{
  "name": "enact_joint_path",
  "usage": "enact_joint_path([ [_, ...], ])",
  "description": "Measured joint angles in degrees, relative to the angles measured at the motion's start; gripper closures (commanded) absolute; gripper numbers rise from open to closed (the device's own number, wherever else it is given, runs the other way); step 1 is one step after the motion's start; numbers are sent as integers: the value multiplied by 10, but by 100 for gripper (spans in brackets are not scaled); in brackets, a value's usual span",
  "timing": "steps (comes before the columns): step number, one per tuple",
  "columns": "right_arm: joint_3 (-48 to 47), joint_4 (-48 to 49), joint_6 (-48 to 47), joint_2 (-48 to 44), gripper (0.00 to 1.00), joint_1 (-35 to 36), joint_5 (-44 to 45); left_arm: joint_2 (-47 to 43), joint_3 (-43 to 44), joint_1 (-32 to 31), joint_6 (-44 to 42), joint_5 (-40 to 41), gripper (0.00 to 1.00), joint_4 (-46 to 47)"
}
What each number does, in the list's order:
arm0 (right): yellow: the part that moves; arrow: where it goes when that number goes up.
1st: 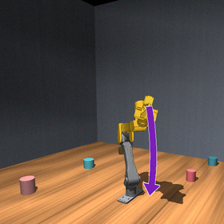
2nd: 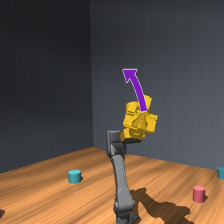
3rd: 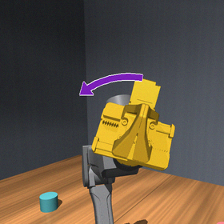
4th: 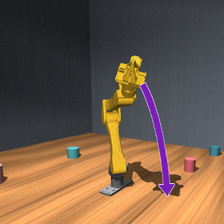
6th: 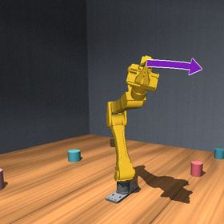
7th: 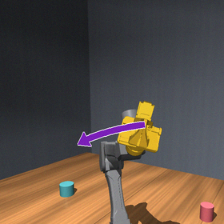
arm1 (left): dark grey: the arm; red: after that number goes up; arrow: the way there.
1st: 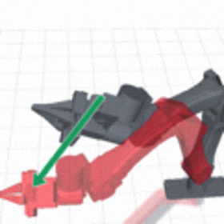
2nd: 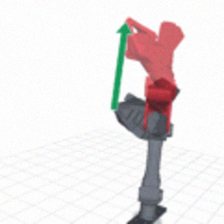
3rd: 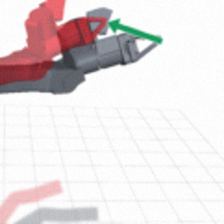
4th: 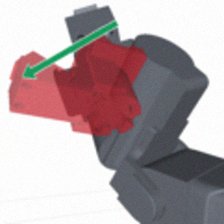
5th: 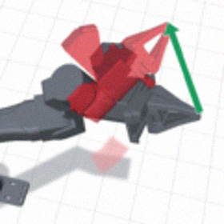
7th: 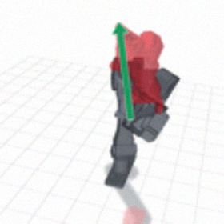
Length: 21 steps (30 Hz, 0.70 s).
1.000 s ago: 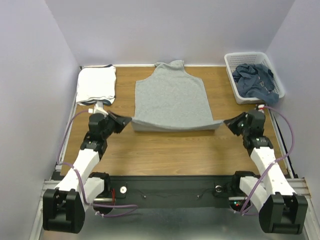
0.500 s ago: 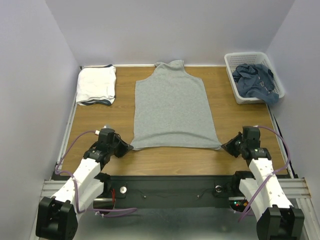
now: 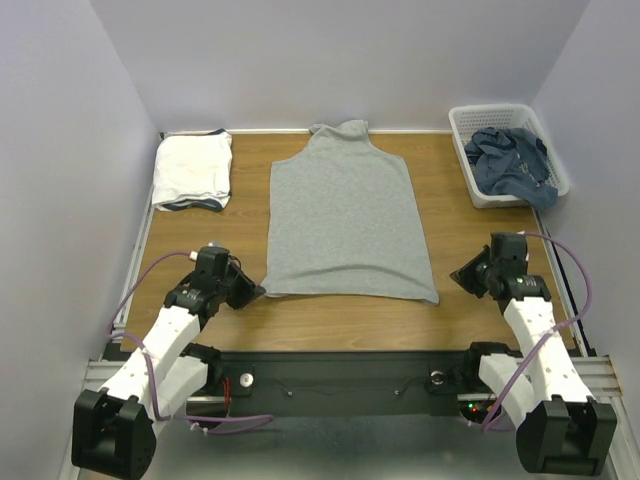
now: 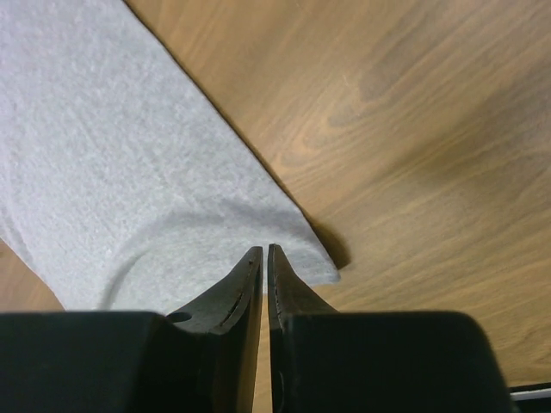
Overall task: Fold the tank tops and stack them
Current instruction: Flatten the tank top out
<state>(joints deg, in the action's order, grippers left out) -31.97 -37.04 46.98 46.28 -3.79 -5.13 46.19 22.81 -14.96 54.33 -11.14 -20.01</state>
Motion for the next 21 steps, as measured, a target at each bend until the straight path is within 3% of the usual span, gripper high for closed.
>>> enact_joint_path([
  [7,-1,5,-17,18,85,0,-8,29,14,0,-23,-1,100,-4],
  [11,68,14,-22,7,66,0,-36,39,14,0,-29,-4,100,-4],
  [14,109,2,-21,-14,60,0,-52,45,14,0,-32,-4,100,-4],
  [21,130,4,-15,-30,58,0,-61,66,35,0,-43,-4,100,2],
])
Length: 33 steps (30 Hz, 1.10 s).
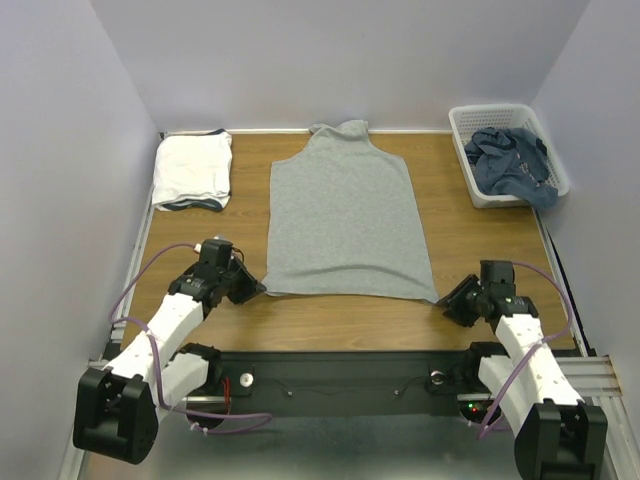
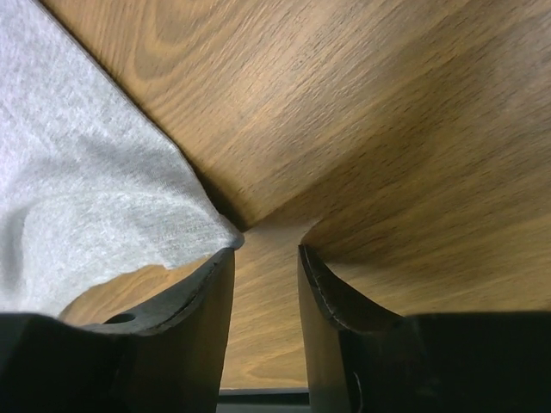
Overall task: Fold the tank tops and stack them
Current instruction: Flatten the tank top out
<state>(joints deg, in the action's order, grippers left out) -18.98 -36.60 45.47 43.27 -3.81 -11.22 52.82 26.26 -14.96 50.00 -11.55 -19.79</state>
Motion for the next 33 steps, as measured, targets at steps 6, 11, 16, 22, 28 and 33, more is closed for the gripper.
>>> enact_joint_path([
  [6,3,4,10,-16,58,0,5,18,6,0,-11,0,100,7],
  [11,4,26,19,-4,58,0,8,37,13,0,-19,0,100,11],
  [16,13,56,28,7,58,0,7,53,22,0,-28,0,100,16],
  [22,18,75,29,20,85,0,4,63,24,0,-33,0,100,20],
  [28,-9,68,18,63,100,-3,17,73,42,0,-44,0,100,17],
  [33,-65,60,2,98,100,-3,31,78,68,0,-60,3,100,8],
])
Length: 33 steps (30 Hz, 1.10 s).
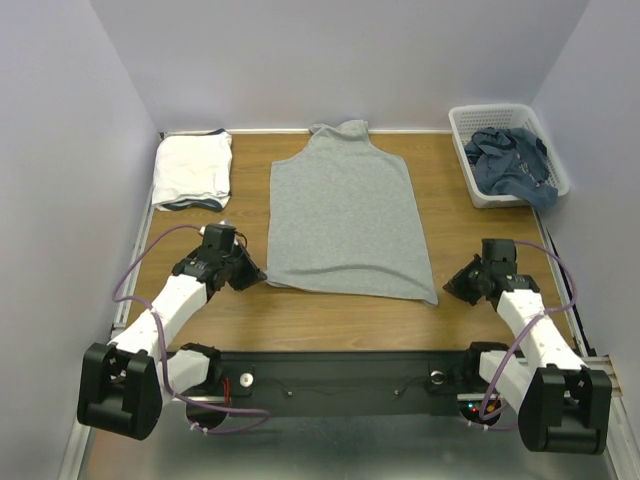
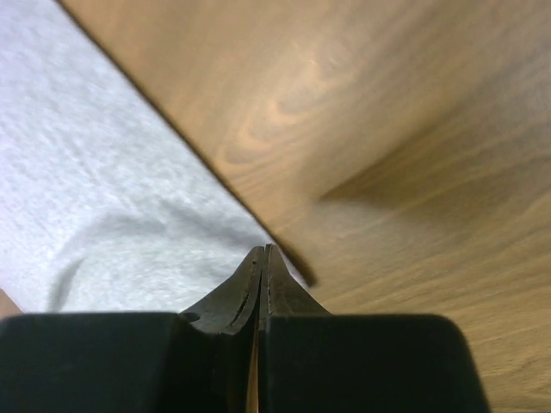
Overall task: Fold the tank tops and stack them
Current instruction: Flatten the tank top out
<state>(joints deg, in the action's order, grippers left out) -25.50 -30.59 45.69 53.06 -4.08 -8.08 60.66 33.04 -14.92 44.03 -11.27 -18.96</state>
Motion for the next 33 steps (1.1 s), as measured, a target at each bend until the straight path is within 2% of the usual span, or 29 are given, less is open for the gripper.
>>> enact_joint_path([
  [4,-50,-11,-13,27,100,0,3,3,10,9,-13,0,100,-12],
  [7,-74,-21,-25,37,96,0,5,5,16,20,-21,0,100,-21],
  [11,-75,-28,-34,40,80,-1,-4,9,20,26,-29,-2,100,-21],
  [17,-6,-31,-30,18,66,-1,-29,16,20,27,-31,-10,100,-20],
  [23,40,-39,-19,-22,63,-1,-50,22,20,27,-31,-14,100,-18],
  [33,59,-19,-2,-46,59,0,-68,23,20,27,-31,-14,100,-13],
])
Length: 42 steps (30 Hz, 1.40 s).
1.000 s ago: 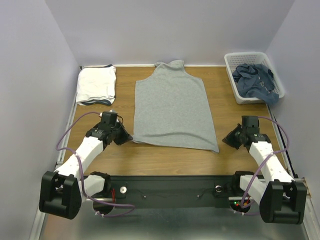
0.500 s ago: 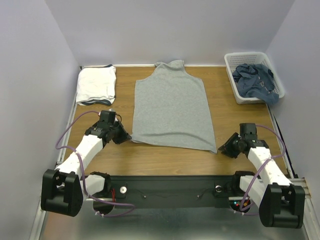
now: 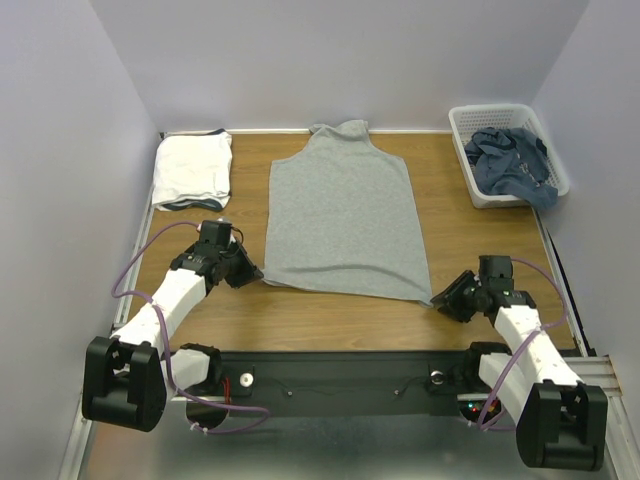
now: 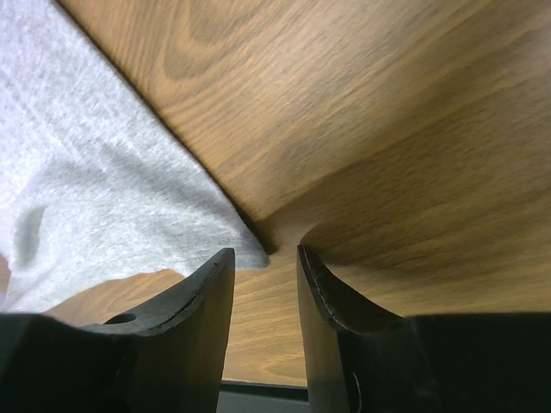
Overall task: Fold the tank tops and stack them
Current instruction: Flatten the tank top out
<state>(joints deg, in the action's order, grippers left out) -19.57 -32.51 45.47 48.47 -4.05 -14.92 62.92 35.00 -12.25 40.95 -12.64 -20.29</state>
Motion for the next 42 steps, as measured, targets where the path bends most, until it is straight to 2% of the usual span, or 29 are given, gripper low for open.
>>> enact_joint_path([
  [5,9,30,6,15,59,3,-7,0,0,0,0,0,100,4],
  [8,9,45,7,26,64,8,-11,0,0,0,0,0,100,4],
  [11,9,55,5,34,87,12,-11,1,0,0,0,0,100,5],
  [13,12,60,7,40,98,12,-9,3,0,0,0,0,100,7],
  [14,13,60,8,42,100,12,-8,4,0,0,0,0,100,7],
  [18,-2,44,3,53,100,12,4,10,0,0,0,0,100,7],
  [31,-175,-31,-41,108,100,12,73,11,2,0,-13,0,100,-14],
  [42,-234,-90,-81,120,100,-22,79,11,27,0,-18,-23,100,-40],
])
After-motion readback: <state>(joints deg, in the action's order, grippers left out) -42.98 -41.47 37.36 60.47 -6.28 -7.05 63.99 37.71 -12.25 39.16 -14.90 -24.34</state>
